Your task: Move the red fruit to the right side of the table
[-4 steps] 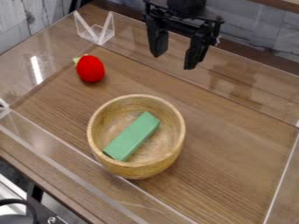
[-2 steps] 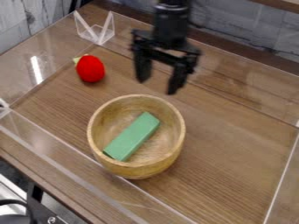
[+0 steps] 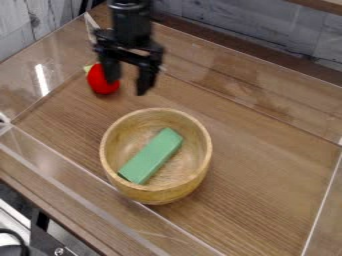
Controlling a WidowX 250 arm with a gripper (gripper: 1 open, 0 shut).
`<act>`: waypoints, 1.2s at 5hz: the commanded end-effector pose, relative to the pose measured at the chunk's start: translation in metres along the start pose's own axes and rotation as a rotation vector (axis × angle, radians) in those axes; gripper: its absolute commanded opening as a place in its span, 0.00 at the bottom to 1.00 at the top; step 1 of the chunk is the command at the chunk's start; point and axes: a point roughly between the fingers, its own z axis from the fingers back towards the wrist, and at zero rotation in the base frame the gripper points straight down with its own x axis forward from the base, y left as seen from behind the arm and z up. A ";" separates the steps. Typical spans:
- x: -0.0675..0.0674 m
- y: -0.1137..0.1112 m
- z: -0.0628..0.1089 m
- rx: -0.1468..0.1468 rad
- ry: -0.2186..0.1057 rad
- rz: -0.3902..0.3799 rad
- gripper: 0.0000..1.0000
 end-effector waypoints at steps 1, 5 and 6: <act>0.006 0.030 0.018 0.012 -0.067 0.088 1.00; 0.039 0.046 -0.006 0.011 -0.096 0.216 1.00; 0.036 0.038 0.007 0.007 -0.095 0.227 1.00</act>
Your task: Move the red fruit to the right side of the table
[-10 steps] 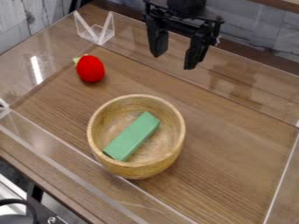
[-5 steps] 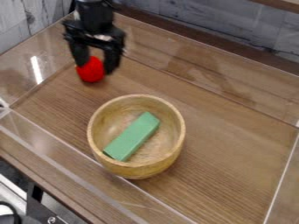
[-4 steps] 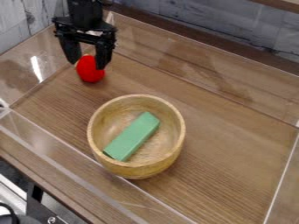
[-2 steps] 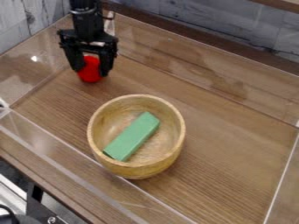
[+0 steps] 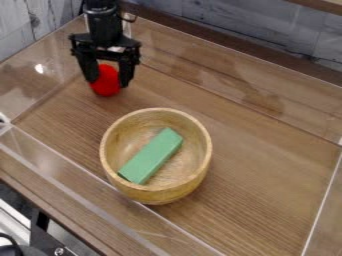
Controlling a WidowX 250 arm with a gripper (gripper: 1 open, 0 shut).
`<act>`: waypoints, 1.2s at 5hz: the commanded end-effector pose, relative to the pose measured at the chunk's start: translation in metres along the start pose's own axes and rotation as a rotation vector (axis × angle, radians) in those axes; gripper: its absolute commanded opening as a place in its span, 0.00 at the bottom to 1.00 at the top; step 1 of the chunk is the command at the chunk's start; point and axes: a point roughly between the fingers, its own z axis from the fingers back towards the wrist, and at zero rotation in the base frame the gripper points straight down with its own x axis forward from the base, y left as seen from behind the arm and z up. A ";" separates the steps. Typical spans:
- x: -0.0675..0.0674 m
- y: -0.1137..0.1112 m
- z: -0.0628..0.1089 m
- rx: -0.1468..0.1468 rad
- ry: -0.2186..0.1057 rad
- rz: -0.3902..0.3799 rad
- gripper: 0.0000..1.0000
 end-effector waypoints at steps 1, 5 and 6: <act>0.007 -0.004 0.038 0.011 -0.092 0.013 1.00; 0.013 0.024 0.041 0.013 -0.108 -0.022 1.00; 0.021 0.026 0.046 0.013 -0.103 -0.044 1.00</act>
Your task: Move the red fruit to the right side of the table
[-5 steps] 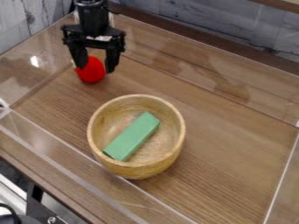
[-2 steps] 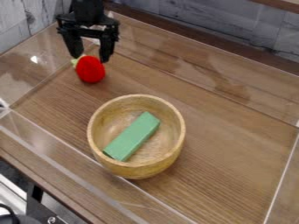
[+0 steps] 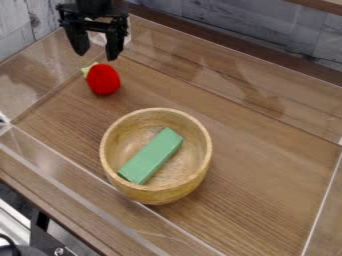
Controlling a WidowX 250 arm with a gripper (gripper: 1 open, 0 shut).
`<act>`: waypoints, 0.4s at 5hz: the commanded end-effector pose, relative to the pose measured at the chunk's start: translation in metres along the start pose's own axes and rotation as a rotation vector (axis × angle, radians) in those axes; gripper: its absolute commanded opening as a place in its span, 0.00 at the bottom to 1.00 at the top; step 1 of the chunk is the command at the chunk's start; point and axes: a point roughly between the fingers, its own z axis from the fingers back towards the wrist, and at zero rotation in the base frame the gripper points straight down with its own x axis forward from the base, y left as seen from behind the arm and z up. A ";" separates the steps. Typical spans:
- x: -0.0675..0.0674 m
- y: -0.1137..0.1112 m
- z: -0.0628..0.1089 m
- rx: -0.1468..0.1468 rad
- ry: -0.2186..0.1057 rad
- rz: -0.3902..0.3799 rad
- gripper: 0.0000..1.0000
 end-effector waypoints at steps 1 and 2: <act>0.014 0.006 0.021 0.017 -0.042 -0.024 0.00; 0.016 0.000 0.008 0.017 -0.029 -0.048 1.00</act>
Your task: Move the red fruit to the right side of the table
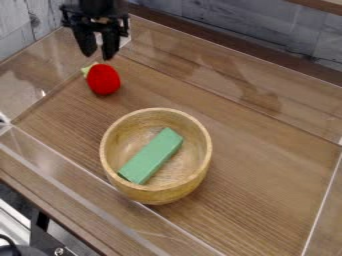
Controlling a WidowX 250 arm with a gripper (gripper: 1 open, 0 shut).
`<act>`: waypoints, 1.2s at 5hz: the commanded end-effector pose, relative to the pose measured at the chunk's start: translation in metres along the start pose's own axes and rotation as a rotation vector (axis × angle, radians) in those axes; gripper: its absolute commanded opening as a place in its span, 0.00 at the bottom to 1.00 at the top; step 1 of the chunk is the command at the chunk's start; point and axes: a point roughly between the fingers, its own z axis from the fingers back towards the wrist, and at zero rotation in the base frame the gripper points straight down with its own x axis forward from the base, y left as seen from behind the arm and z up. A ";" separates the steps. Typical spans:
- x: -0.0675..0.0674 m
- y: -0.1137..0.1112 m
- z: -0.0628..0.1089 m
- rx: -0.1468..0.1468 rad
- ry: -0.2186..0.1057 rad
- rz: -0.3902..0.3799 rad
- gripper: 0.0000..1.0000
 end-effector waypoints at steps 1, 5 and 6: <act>0.008 -0.005 0.007 0.009 -0.044 -0.027 1.00; 0.016 0.005 -0.031 0.037 0.026 -0.045 0.00; 0.026 0.007 -0.016 0.037 0.002 -0.039 0.00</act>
